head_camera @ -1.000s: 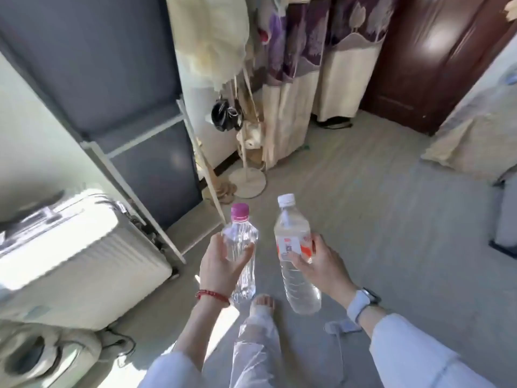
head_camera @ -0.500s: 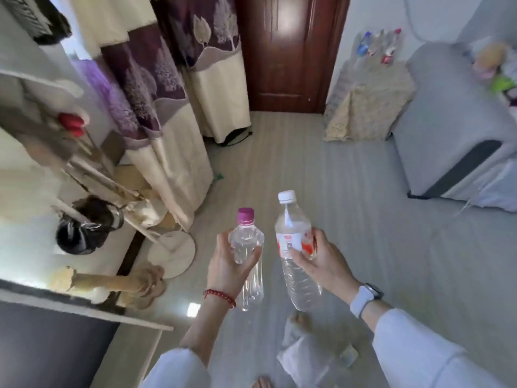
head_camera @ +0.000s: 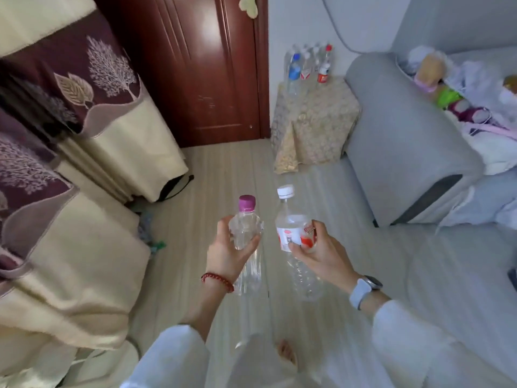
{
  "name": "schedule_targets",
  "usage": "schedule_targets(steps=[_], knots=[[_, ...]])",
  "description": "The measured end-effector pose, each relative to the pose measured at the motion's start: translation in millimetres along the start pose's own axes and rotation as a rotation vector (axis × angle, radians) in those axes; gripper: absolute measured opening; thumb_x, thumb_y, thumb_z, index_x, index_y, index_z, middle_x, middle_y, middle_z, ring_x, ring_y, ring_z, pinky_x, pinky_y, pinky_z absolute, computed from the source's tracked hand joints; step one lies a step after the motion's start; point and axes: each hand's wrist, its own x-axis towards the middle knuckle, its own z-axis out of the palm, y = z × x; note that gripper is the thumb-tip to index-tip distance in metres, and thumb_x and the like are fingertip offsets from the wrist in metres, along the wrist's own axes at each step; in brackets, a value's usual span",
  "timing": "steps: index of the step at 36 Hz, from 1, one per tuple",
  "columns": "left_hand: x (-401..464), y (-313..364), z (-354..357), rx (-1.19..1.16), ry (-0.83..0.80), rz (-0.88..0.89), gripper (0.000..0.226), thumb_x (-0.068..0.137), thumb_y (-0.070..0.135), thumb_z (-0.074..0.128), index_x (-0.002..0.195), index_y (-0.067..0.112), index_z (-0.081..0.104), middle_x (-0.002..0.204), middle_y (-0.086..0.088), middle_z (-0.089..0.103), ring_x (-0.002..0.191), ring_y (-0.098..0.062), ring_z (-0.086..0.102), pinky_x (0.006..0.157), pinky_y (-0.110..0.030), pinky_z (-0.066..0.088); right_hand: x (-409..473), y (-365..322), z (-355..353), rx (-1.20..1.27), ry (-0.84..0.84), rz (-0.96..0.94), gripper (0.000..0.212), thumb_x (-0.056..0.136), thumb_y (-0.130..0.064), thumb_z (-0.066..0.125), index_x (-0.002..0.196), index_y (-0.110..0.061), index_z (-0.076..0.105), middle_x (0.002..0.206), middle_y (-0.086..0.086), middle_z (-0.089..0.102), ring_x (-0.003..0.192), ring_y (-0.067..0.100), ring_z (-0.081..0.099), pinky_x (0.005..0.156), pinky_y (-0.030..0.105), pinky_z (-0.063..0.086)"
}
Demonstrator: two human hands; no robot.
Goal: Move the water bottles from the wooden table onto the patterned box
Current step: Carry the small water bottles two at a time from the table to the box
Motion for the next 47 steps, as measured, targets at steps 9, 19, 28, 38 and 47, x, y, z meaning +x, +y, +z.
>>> schedule_targets(steps=[9,19,28,38,47], knots=[[200,42,80,-0.033,-0.035,-0.024,0.050,0.072,0.032,0.074,0.109,0.019,0.044,0.086,-0.001,0.061,0.082,-0.023,0.059,0.069,-0.029,0.044,198,25,-55,0.025,0.012,0.066,0.063,0.076,-0.055,0.061,0.121,-0.019,0.036,0.110,-0.005,0.063,0.099,0.022,0.061,0.079,0.031,0.046],[445,128,163,-0.053,-0.107,0.013,0.054,0.073,0.031,0.073,0.115,0.014,0.043,0.086,0.000,0.056,0.080,-0.022,0.055,0.069,-0.025,0.039,438,27,-149,0.088,0.098,0.154,0.057,0.076,-0.050,0.064,0.116,-0.019,0.038,0.099,-0.010,0.059,0.094,0.019,0.062,0.075,0.033,0.047],[616,206,271,-0.034,-0.185,0.039,0.062,0.071,0.038,0.073,0.122,0.020,0.042,0.090,-0.004,0.060,0.082,-0.027,0.059,0.067,-0.028,0.044,607,69,-233,0.139,0.162,0.280,0.058,0.074,-0.046,0.068,0.118,-0.022,0.040,0.110,-0.005,0.063,0.101,0.023,0.061,0.083,0.034,0.048],[770,263,426,-0.064,-0.154,-0.061,0.065,0.070,0.032,0.076,0.122,0.017,0.040,0.104,-0.005,0.061,0.087,-0.026,0.060,0.073,-0.029,0.044,809,153,-319,0.159,0.085,0.245,0.065,0.076,-0.040,0.069,0.127,-0.020,0.034,0.121,-0.005,0.057,0.106,0.022,0.059,0.078,0.026,0.042],[869,274,505,-0.059,-0.129,-0.153,0.064,0.071,0.023,0.076,0.122,0.011,0.039,0.108,-0.010,0.058,0.092,-0.029,0.058,0.079,-0.037,0.049,943,213,-330,0.241,-0.062,0.268,0.073,0.072,-0.036,0.074,0.130,-0.030,0.028,0.117,-0.013,0.050,0.109,0.017,0.054,0.093,0.033,0.047]])
